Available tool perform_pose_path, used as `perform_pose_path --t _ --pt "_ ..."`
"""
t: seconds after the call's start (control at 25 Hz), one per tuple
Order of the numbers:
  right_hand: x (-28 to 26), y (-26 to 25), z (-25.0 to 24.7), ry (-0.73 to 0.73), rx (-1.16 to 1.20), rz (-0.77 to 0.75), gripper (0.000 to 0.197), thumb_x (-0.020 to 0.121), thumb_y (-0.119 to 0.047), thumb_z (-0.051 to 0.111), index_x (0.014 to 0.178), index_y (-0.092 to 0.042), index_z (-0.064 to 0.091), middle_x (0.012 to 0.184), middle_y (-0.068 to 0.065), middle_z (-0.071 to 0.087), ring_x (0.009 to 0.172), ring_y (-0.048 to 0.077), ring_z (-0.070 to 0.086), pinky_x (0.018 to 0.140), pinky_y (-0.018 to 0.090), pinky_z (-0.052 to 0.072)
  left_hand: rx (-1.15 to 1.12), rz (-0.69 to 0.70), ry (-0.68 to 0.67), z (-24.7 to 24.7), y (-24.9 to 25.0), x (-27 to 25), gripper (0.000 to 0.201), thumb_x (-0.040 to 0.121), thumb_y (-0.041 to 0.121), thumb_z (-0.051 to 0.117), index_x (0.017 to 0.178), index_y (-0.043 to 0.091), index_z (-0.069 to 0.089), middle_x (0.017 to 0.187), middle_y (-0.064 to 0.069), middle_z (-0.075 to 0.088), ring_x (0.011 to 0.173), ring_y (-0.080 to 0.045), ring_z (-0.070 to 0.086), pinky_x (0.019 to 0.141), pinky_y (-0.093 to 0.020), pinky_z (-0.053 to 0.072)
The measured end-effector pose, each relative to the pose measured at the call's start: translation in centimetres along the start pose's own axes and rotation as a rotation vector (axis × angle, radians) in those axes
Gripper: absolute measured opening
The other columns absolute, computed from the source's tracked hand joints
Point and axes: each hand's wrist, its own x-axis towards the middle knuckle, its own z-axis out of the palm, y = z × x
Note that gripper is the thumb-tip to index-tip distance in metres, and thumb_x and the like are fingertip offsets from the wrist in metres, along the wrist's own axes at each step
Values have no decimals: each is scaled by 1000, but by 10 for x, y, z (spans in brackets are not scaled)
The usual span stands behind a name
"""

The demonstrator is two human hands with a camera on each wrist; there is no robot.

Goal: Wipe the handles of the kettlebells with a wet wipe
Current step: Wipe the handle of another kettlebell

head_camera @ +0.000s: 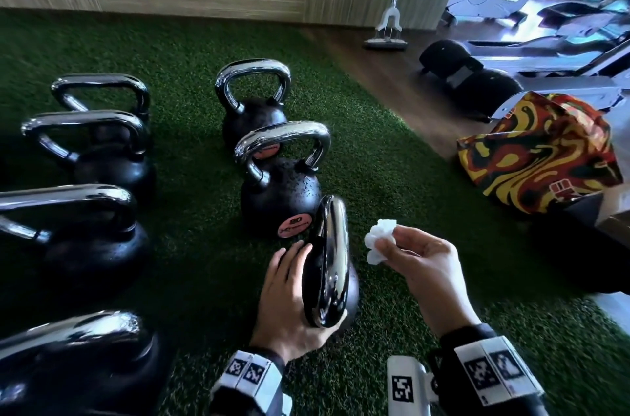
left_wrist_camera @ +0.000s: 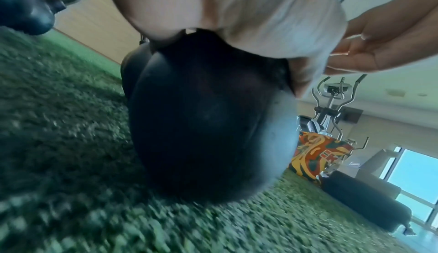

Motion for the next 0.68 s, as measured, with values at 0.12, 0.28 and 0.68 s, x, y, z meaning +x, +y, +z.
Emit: perform_pose_path --t 0.12,0.28,0.68 --pt "13 21 5 46 -62 38 38 73 -28 91 106 -15 79 97 -1 81 95 19 78 92 37 58 -99 78 -141 -25 -19 15 109 60 58 87 149 21 37 152 12 40 143 -18 39 120 -46 34" --pt "26 48 33 144 -161 113 27 71 -27 93 94 -16 82 83 -4 80 82 14 77 84 35 62 -199 96 -209 -42 -14 21 114 58 47 93 144 56 18 145 35 27 143 -5 33 124 -40 28" --pt "37 32 67 257 -149 -41 15 83 -18 83 98 -18 83 81 -5 79 60 -8 66 62 8 52 -154 100 -230 -46 -7 21 121 56 48 94 135 75 5 147 20 35 142 -5 34 123 -37 29"
